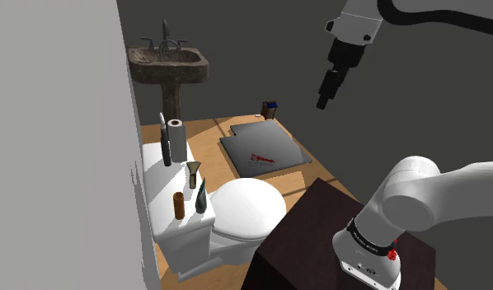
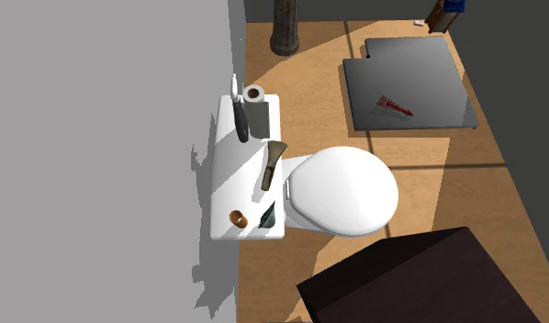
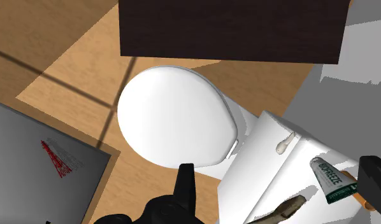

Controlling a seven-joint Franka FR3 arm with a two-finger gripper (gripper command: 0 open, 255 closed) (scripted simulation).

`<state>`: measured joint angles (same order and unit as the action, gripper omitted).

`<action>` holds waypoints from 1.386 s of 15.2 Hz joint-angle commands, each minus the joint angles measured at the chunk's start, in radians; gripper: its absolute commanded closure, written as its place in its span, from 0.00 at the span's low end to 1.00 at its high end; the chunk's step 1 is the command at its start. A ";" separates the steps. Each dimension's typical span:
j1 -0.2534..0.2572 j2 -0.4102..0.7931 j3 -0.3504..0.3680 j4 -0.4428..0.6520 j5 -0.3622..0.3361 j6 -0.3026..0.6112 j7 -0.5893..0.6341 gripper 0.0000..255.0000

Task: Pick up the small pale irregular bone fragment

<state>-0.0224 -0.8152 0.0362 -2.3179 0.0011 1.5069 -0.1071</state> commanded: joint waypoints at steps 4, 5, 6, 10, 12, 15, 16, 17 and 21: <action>-0.004 0.035 0.045 -0.055 0.032 0.094 0.079 0.00; -0.005 0.050 0.060 -0.071 0.042 0.126 0.105 0.00; -0.007 0.067 0.075 -0.085 0.052 0.158 0.131 0.00; -0.013 0.152 0.135 -0.125 0.085 0.290 0.234 0.00; -0.018 0.204 0.165 -0.136 0.097 0.357 0.286 0.00; -0.027 0.294 0.210 -0.140 0.108 0.456 0.364 0.00; -0.031 0.327 0.225 -0.138 0.109 0.489 0.390 0.00; -0.035 0.361 0.239 -0.135 0.109 0.521 0.417 0.00; -0.056 0.508 0.294 -0.105 0.090 0.642 0.531 0.00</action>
<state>-0.0730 -0.3540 0.3126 -2.4363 0.0974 2.1143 0.3880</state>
